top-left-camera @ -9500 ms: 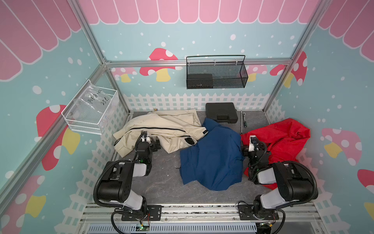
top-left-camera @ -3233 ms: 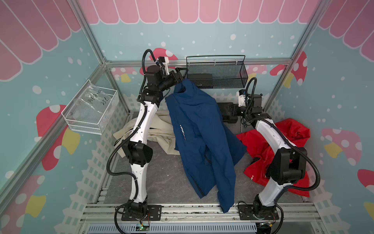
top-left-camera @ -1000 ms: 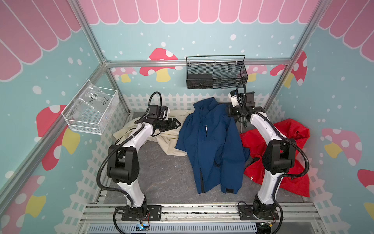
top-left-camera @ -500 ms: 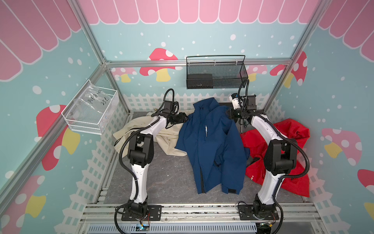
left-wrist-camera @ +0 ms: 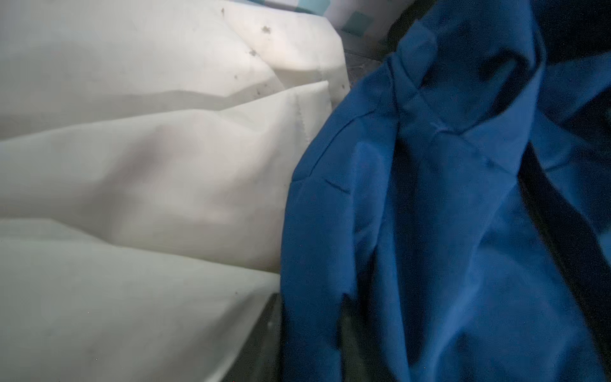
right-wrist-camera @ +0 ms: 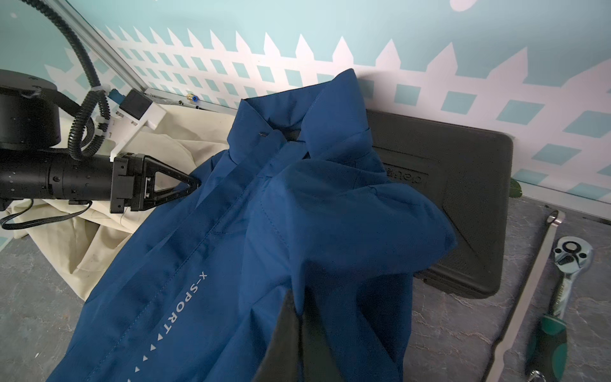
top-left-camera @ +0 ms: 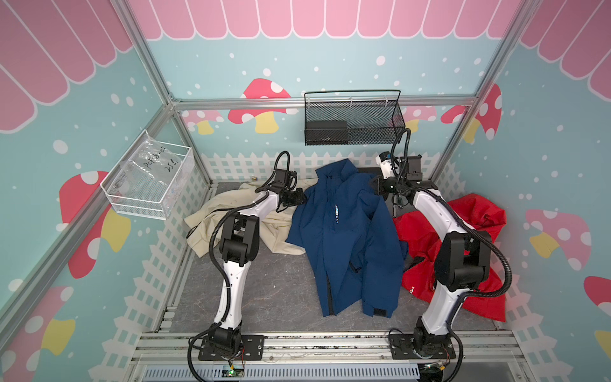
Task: Unzip the jacket
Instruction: Flatten out the jacket at the center of the board.
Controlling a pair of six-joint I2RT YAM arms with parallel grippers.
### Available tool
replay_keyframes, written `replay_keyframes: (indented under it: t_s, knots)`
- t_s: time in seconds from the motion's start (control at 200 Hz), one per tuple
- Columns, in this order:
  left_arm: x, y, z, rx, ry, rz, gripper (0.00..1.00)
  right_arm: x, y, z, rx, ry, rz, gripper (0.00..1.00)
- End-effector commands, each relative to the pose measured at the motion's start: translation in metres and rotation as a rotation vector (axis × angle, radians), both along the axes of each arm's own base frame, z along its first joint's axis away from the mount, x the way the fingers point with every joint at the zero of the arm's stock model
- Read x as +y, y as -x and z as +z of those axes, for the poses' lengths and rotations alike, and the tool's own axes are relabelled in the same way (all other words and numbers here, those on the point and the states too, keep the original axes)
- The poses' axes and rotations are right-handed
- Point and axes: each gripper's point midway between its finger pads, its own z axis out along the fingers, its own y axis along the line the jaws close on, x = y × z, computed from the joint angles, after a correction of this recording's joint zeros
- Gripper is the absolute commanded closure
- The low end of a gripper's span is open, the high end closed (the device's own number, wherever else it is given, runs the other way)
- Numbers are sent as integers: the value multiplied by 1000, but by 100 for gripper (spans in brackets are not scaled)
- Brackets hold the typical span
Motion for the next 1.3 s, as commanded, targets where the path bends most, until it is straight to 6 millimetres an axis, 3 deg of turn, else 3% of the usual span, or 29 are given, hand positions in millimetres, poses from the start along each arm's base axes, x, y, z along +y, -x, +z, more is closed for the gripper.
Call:
replay_keyframes:
  t_s: [0.0, 0.06, 0.125, 0.3, 0.425, 0.505, 0.626, 0.846, 0.986, 1.101, 1.291]
  knots:
    - [-7, -9, 14, -36, 58, -17, 100, 2, 6, 28, -58, -41, 25, 100]
    - [-5, -9, 27, -55, 68, -16, 100, -1, 8, 39, -75, -71, 21, 100]
    - [2, -10, 57, -108, 67, -8, 100, -9, 8, 53, -105, -79, 1, 100]
    - [44, -5, 169, -270, 94, 64, 100, -44, 11, 100, -204, -81, -97, 100]
    - [81, 15, 254, -395, 107, 135, 100, -73, 20, 134, -283, -92, -183, 100]
    - [90, 36, 303, -493, 101, 133, 100, -83, 28, 158, -342, -107, -205, 100]
    - [94, 75, 366, -626, 93, 117, 100, -79, 50, 205, -488, -109, -161, 100]
    - [116, 142, 455, -821, 92, 201, 100, -77, 96, 280, -724, -125, -152, 100]
    - [127, 195, 513, -992, 116, 239, 100, -72, 139, 324, -896, -135, -125, 100]
    - [137, 230, 548, -1100, 126, 279, 100, -71, 175, 352, -1024, -147, -125, 100]
    - [134, 284, 597, -1259, 188, 237, 100, -57, 232, 389, -1196, -153, -47, 100]
